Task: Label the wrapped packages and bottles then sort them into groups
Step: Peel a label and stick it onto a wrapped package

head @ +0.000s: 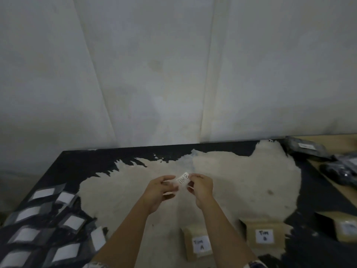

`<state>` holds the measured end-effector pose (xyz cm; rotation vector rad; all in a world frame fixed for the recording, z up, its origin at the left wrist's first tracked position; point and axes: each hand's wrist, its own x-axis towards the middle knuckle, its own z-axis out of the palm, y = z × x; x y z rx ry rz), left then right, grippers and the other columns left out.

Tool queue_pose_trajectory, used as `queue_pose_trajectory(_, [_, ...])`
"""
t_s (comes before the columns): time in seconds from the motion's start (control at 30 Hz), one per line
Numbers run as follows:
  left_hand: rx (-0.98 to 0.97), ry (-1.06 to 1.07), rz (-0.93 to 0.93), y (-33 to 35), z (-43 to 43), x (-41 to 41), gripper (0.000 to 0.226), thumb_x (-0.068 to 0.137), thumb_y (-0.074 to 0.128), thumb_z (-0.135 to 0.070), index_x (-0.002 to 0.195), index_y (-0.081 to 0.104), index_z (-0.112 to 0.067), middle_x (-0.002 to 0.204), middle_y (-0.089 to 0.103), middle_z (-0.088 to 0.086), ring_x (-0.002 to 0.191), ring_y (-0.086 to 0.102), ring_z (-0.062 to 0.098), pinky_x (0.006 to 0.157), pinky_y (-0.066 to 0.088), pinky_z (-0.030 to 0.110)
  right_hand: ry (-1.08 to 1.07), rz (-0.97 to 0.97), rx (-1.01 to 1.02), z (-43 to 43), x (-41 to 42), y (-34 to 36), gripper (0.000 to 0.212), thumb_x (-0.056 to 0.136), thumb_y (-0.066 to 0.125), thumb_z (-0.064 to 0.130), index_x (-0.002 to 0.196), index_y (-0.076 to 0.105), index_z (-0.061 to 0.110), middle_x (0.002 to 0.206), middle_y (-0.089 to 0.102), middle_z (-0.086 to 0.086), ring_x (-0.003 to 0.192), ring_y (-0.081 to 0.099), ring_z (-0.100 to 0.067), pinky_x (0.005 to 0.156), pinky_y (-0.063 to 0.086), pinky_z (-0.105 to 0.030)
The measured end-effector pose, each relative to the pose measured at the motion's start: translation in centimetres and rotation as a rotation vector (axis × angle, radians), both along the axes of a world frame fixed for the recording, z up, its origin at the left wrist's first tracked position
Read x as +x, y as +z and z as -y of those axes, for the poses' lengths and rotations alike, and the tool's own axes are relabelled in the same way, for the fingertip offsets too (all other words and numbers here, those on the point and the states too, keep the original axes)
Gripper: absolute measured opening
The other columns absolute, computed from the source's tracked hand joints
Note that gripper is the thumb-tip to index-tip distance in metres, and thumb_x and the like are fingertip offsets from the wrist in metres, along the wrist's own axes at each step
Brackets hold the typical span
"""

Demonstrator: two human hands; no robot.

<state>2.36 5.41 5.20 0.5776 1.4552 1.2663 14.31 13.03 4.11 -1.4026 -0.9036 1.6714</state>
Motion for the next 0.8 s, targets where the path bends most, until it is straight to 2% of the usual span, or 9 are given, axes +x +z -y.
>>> queue_pose_trajectory(0.17, [0.017,0.098,0.045,0.2,-3.4,7.8,0.016,0.084,0.059,0.009,0.097,0.061,-0.001,0.091,0.064,0.017,0.074,0.062,0.023,0.066,0.057,0.027,-0.105,-0.14,-0.072,-3.2,8.9,0.6,0.013,0.088,0.058,0.003,0.076,0.062,0.003,0.073,0.063,-0.014,0.065,0.057,-0.019,0.058,0.05,-0.029])
queue_pose_trajectory(0.27, [-0.002,0.129,0.032,-0.3,-5.4,12.8,0.007,0.085,0.059,0.007,0.087,0.062,0.001,0.083,0.063,0.016,0.071,0.06,0.024,0.067,0.055,0.031,-0.129,-0.137,-0.08,-4.9,14.7,0.5,0.015,0.088,0.058,0.005,0.074,0.061,0.001,0.069,0.06,-0.014,0.06,0.055,-0.019,0.055,0.048,-0.028])
queue_pose_trajectory(0.37, [-0.011,0.131,0.048,-0.3,-8.0,19.2,0.007,0.086,0.059,0.005,0.091,0.061,0.001,0.082,0.063,0.015,0.073,0.062,0.024,0.069,0.054,0.036,-0.138,-0.105,-0.046,-6.9,21.4,0.5,0.016,0.088,0.06,0.006,0.072,0.061,0.002,0.068,0.062,-0.013,0.06,0.055,-0.017,0.057,0.049,-0.027])
queue_pose_trajectory(0.57, [-0.024,0.105,0.104,-0.2,-11.9,30.7,0.005,0.092,0.051,0.003,0.091,0.055,0.0,0.085,0.065,0.017,0.074,0.064,0.024,0.067,0.054,0.034,-0.147,-0.103,-0.011,-9.9,33.4,0.5,0.02,0.086,0.062,0.006,0.066,0.062,0.004,0.063,0.061,-0.01,0.058,0.056,-0.016,0.061,0.049,-0.028])
queue_pose_trajectory(0.73, [-0.062,0.104,0.076,-0.7,-15.2,36.9,0.008,0.093,0.049,0.003,0.098,0.055,0.001,0.092,0.063,0.018,0.079,0.061,0.023,0.067,0.054,0.03,-0.18,0.0,0.04,-11.7,39.7,0.0,0.013,0.09,0.059,0.008,0.081,0.068,0.005,0.078,0.069,-0.011,0.074,0.063,-0.018,0.075,0.055,-0.031])
queue_pose_trajectory(0.8, [-0.081,0.108,0.021,-1.1,-16.8,39.0,0.01,0.093,0.049,0.001,0.1,0.056,-0.001,0.095,0.063,0.018,0.082,0.061,0.023,0.068,0.054,0.029,-0.197,0.02,0.048,-12.5,41.9,-0.3,0.012,0.089,0.06,0.007,0.084,0.069,0.003,0.076,0.069,-0.011,0.073,0.062,-0.018,0.073,0.055,-0.029])
